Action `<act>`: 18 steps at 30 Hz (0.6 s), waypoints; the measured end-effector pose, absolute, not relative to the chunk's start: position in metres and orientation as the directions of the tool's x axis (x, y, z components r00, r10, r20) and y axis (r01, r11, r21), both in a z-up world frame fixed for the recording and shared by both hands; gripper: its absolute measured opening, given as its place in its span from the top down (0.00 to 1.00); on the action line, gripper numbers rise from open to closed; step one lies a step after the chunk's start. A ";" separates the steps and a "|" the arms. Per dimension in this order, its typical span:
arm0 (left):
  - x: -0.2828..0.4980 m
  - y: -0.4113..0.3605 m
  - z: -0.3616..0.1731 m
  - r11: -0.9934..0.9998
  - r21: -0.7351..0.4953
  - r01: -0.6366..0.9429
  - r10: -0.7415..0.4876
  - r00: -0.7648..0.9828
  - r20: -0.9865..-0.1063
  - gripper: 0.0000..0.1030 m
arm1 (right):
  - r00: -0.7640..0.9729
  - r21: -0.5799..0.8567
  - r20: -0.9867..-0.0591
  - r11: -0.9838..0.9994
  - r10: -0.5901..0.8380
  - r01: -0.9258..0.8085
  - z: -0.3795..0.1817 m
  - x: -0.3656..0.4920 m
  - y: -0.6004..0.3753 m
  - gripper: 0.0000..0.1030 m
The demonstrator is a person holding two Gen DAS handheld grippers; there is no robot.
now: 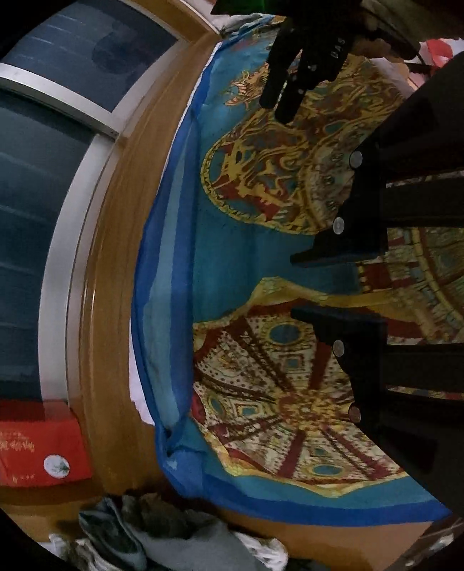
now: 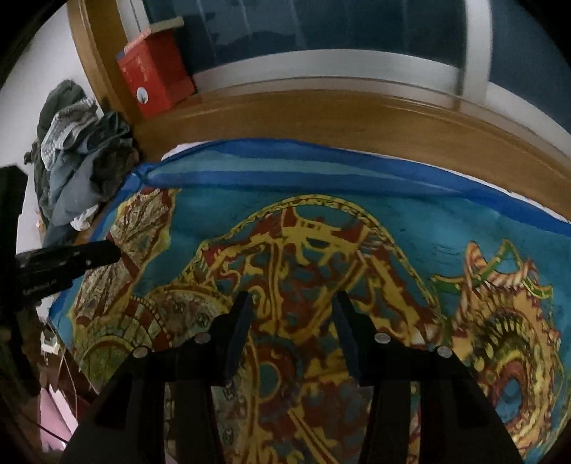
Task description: Fold clothes
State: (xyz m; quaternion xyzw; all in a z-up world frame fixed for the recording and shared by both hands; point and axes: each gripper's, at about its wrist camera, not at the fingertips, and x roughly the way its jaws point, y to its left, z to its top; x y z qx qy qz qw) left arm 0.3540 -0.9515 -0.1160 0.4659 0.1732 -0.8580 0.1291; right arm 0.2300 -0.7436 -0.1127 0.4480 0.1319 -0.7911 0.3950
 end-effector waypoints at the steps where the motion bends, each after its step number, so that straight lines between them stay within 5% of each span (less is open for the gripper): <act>1: 0.350 -0.954 -0.118 -0.912 -0.165 0.376 -0.063 -0.525 -0.849 0.79 | -0.288 0.136 -0.816 -0.652 -0.500 0.746 -0.114 0.229 -0.747 0.55; 18: 0.265 -1.001 -0.158 -0.971 -0.147 0.189 0.036 -0.490 -0.871 0.79 | -0.311 0.102 -0.851 -0.715 -0.422 0.691 -0.147 0.175 -0.824 0.55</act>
